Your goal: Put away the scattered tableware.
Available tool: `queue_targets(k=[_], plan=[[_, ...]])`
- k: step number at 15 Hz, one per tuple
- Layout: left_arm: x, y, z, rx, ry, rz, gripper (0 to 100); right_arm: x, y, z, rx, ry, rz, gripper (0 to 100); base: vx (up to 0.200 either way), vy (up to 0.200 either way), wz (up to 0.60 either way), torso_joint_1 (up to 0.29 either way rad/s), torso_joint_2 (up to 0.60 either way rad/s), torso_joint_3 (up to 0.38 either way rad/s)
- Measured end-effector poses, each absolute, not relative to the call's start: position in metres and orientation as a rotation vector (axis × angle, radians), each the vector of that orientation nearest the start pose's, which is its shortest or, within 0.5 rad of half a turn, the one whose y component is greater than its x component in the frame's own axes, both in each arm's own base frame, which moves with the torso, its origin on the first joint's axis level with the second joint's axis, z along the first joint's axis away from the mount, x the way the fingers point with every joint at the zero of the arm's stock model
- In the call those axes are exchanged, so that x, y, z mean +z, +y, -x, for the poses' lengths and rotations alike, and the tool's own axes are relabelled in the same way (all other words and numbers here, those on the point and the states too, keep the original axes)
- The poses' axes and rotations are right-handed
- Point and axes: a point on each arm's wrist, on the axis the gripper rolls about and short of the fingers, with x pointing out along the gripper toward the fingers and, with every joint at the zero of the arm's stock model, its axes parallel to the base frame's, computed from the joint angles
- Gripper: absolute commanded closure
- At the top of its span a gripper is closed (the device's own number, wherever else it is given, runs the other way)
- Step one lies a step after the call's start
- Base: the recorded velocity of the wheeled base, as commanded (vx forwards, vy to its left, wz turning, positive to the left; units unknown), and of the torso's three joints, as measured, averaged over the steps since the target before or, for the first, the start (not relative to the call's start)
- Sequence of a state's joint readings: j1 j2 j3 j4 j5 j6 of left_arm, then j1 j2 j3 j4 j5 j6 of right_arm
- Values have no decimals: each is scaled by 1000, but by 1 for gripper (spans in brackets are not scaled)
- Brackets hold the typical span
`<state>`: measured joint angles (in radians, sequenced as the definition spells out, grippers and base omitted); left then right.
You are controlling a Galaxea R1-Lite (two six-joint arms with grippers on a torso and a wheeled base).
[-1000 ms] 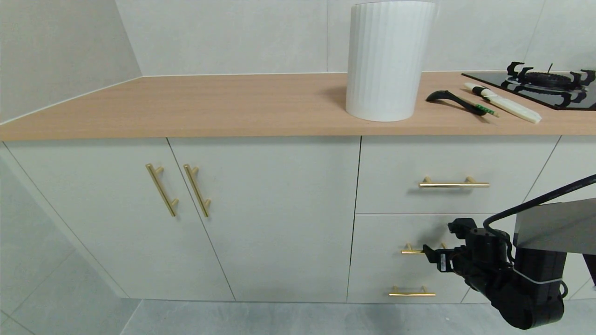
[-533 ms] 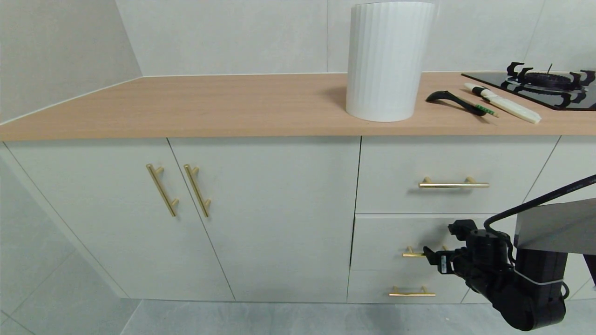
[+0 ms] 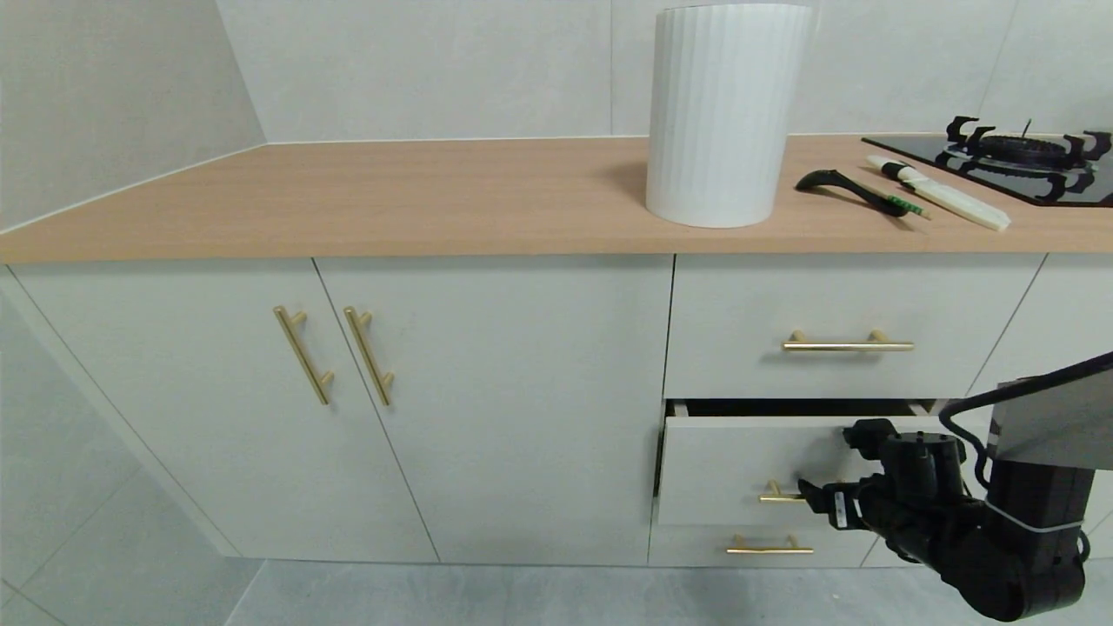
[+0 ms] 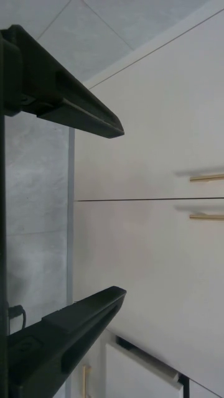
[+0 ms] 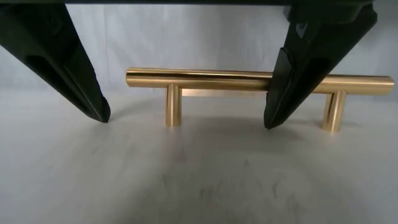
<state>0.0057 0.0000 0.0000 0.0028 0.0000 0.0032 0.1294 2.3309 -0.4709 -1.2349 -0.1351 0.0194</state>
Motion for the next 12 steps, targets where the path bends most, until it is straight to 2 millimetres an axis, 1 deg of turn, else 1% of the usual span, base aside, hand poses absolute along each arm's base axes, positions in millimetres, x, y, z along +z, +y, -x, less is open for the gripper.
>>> queue_targets(k=[2, 3, 5, 7, 8, 10, 11, 12], plan=[[75, 0, 23, 6, 3, -3, 0, -15, 35, -297, 38, 693, 55, 0, 0, 0, 0, 0, 0, 0], [75, 0, 23, 6, 3, -3, 0, -2, 34, -290, 65, 726, 48, 0, 0, 0, 0, 0, 0, 0], [75, 0, 23, 6, 3, -3, 0, 27, 33, -276, 105, 754, 31, 0, 0, 0, 0, 0, 0, 0], [75, 0, 23, 6, 3, -3, 0, 63, 32, -260, 131, 759, 21, 0, 0, 0, 0, 0, 0, 0], [75, 0, 23, 6, 3, -3, 0, 80, 32, -253, 142, 752, 19, 0, 0, 0, 0, 0, 0, 0], [75, 0, 23, 5, 3, -3, 0, 115, 36, -241, 165, 676, 18, 0, 0, 0, 0, 0, 0, 0], [75, 0, 23, 6, 3, -3, 0, 125, 39, -237, 178, 637, 20, 0, 0, 0, 0, 0, 0, 0], [75, 0, 23, 5, 3, -3, 0, 132, 43, -235, 186, 608, 21, 0, 0, 0, 0, 0, 0, 0]])
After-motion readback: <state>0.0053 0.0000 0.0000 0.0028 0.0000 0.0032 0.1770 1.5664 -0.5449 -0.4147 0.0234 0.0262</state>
